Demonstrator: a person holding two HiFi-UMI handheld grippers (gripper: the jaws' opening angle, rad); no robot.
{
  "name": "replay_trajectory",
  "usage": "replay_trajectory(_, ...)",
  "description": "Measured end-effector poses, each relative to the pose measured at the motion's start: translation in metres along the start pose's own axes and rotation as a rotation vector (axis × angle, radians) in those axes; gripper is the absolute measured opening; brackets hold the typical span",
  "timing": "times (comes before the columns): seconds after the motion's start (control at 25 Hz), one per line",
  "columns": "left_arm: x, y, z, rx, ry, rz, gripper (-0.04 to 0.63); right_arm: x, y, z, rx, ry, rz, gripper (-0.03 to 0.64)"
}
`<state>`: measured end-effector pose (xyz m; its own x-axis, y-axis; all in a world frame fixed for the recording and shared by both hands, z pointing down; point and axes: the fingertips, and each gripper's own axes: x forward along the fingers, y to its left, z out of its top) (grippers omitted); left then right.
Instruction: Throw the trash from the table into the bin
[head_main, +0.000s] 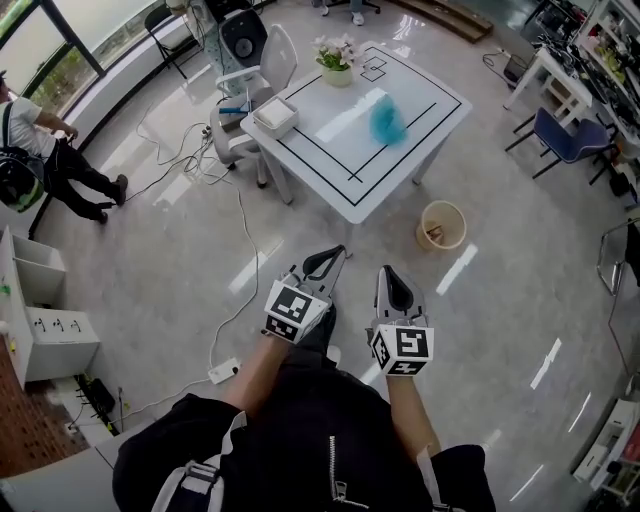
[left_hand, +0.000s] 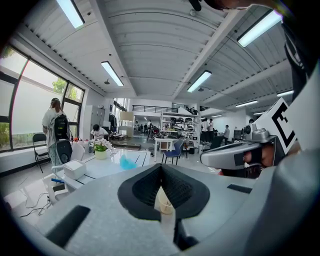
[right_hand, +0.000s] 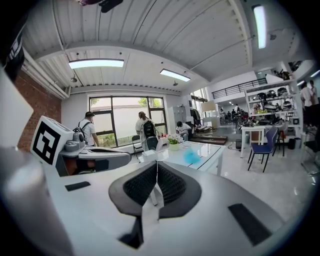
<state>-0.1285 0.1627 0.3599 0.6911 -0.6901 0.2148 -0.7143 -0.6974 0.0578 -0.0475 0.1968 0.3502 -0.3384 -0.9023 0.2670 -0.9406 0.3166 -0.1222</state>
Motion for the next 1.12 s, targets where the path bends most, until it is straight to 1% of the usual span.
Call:
replay_trajectory(0.24, 0.048, 0.029, 0.0, -0.01, 0.01, -0.033, 0.008, 0.045, -0.025, 0.002, 0.002, 0.028, -0.023, 0.011)
replay_trajectory(0.4, 0.085, 0.058, 0.01, -0.002, 0.013, -0.065, 0.008, 0.089, -0.037, 0.017, -0.006, 0.044, -0.031, 0.011)
replay_trajectory(0.6, 0.127, 0.101, 0.027, -0.016, 0.014, -0.1, 0.008, 0.151, -0.049, 0.04, -0.021, 0.063, -0.037, 0.011)
replay_trajectory(0.92, 0.176, 0.177, 0.041, -0.015, 0.007, -0.115, 0.008, 0.238, -0.062, 0.067, -0.03, 0.059, -0.068, 0.011)
replay_trajectory(1.12, 0.199, 0.201, 0.046, -0.033, -0.001, -0.122, 0.008, 0.264, -0.069, 0.076, -0.039, 0.068, -0.084, 0.011)
